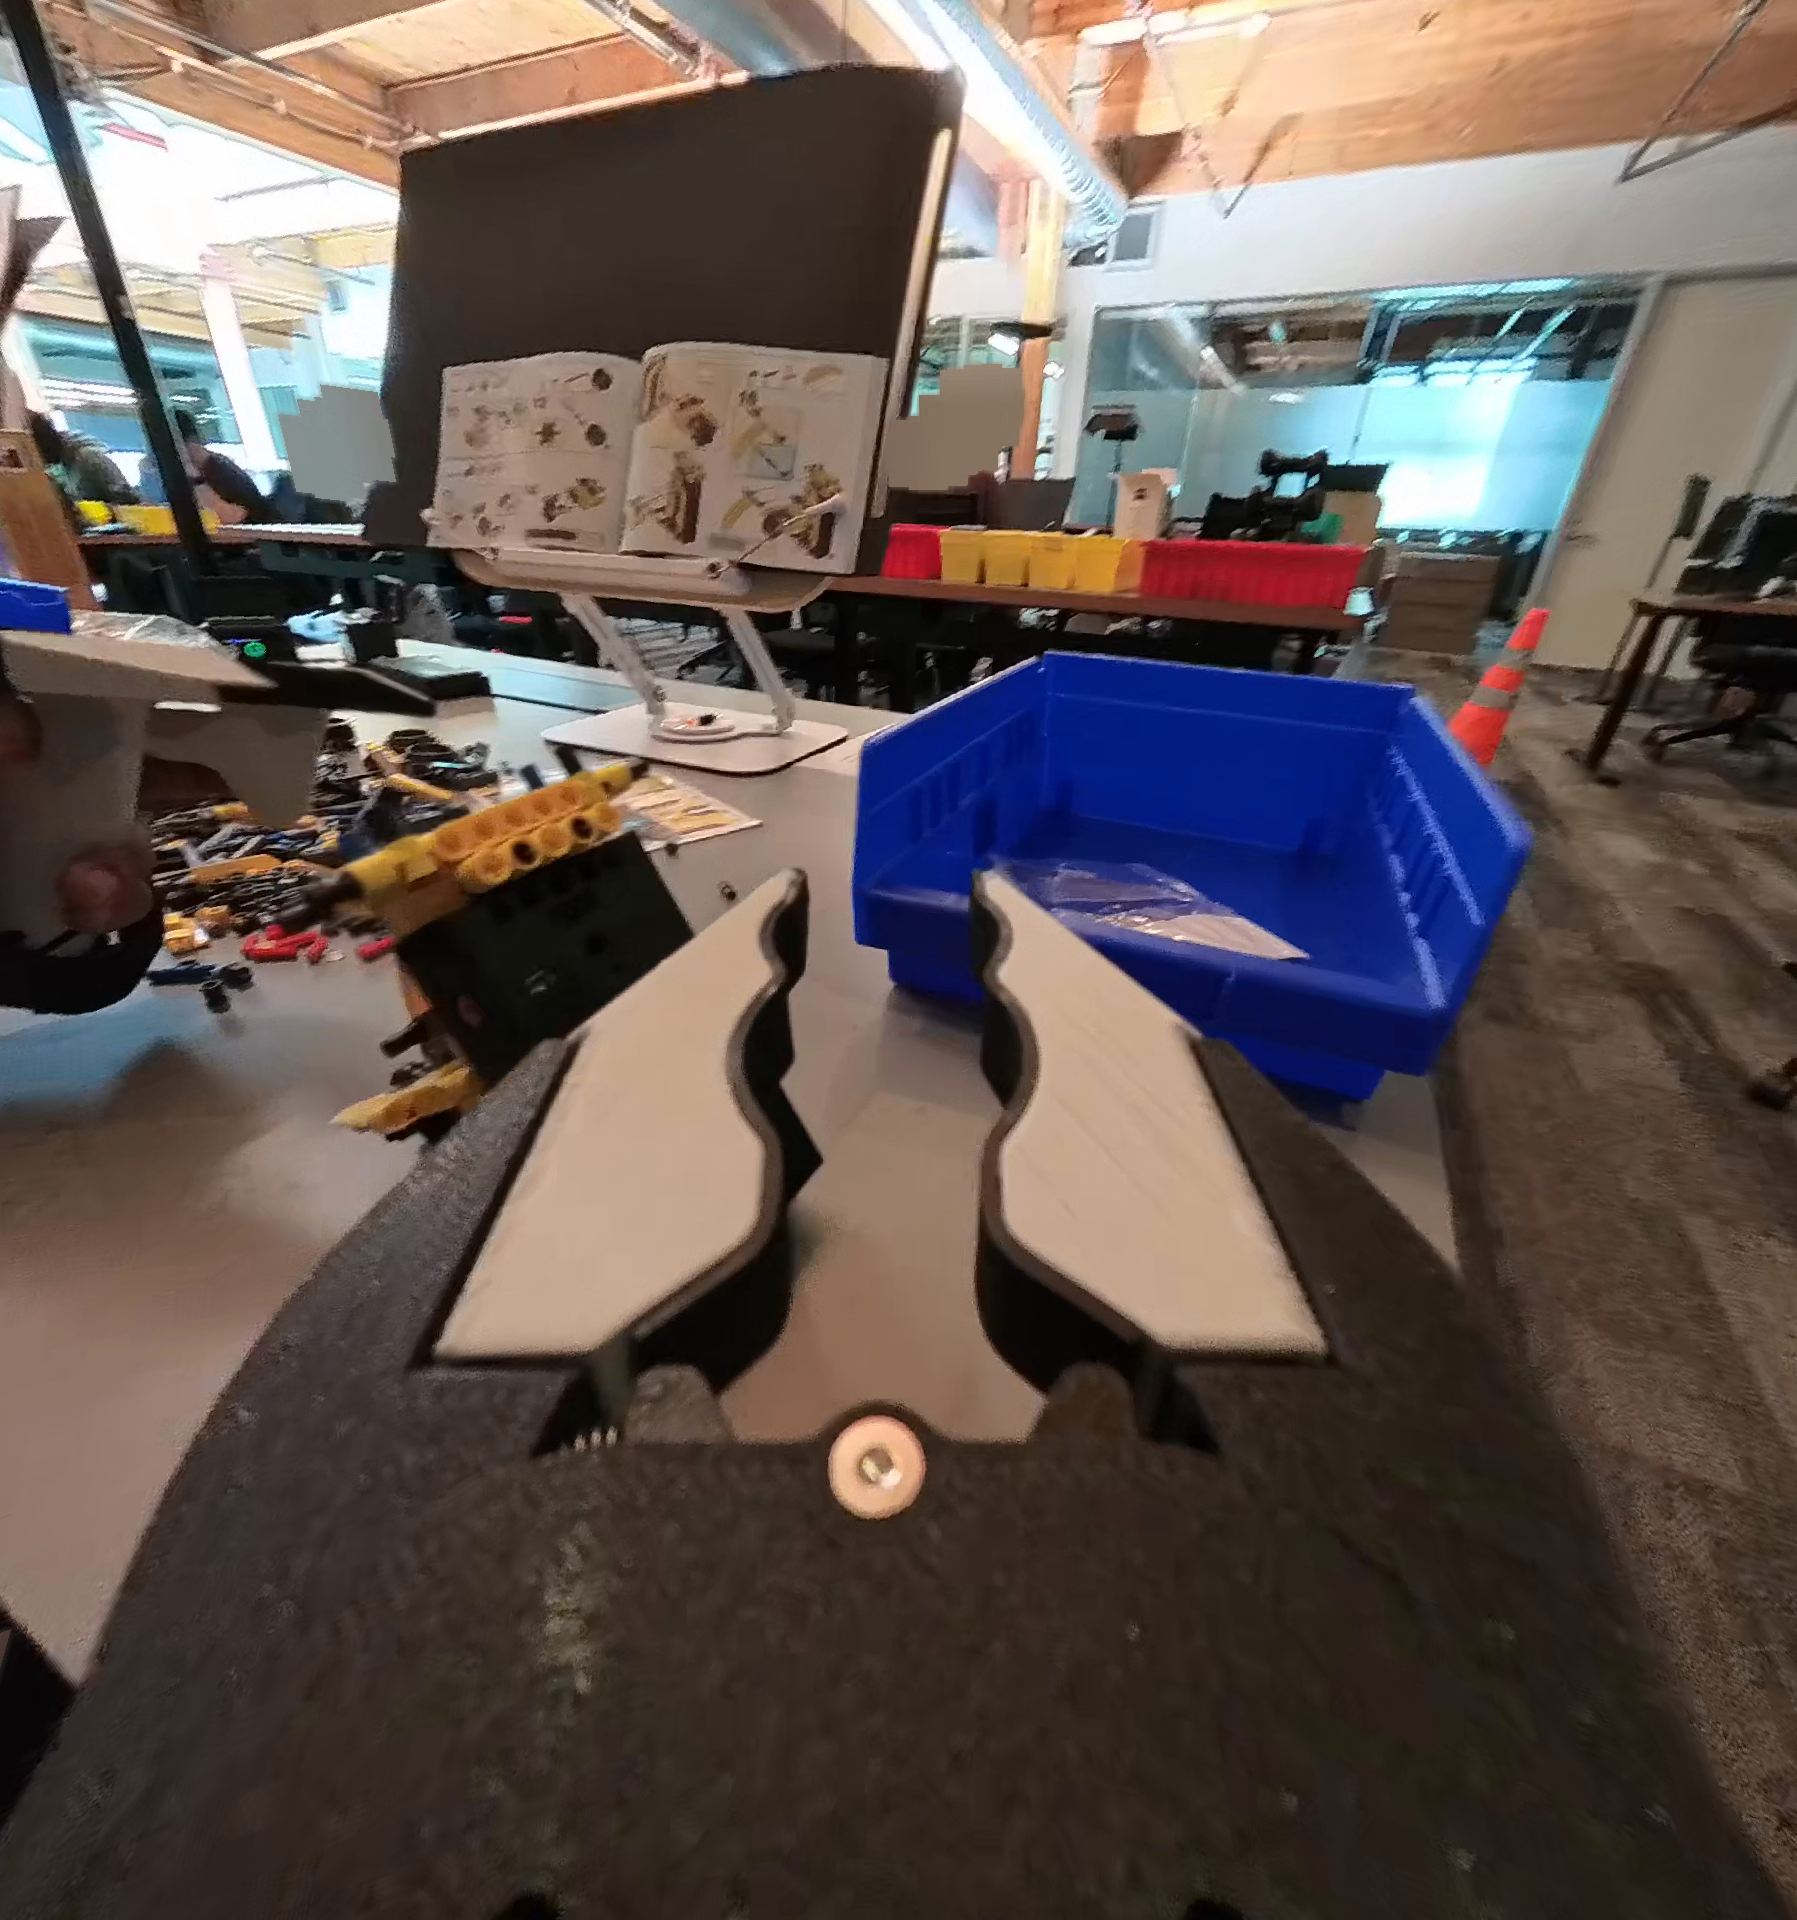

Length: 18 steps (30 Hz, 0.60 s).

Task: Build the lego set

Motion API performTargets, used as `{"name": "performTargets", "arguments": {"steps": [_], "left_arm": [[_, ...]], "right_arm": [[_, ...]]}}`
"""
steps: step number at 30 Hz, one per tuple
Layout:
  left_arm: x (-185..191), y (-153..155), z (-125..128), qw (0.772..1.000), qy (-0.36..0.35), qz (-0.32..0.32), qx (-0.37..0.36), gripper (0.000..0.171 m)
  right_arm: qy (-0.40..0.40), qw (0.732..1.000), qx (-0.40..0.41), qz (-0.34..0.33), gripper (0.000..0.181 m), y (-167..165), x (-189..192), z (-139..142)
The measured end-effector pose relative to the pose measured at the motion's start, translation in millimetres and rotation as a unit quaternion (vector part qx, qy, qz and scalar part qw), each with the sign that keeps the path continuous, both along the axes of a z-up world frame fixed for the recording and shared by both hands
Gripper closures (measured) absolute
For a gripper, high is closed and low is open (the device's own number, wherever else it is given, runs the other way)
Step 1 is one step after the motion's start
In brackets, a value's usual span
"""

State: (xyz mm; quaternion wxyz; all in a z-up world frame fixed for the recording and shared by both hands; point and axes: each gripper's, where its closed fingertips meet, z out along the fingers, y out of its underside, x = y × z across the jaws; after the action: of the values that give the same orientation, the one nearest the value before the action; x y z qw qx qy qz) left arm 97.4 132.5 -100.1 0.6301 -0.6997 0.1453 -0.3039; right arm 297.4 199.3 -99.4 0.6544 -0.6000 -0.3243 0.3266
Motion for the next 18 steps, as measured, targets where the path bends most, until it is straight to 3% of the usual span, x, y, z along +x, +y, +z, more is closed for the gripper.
{"name": "performTargets", "arguments": {"steps": [18], "left_arm": [[-2.0,1.0,0.5,1.000,-0.005,0.002,0.002,0.097]], "right_arm": [[0.005,0.999,0.031,-0.028,0.151,-0.7,4.3,5.7]]}}
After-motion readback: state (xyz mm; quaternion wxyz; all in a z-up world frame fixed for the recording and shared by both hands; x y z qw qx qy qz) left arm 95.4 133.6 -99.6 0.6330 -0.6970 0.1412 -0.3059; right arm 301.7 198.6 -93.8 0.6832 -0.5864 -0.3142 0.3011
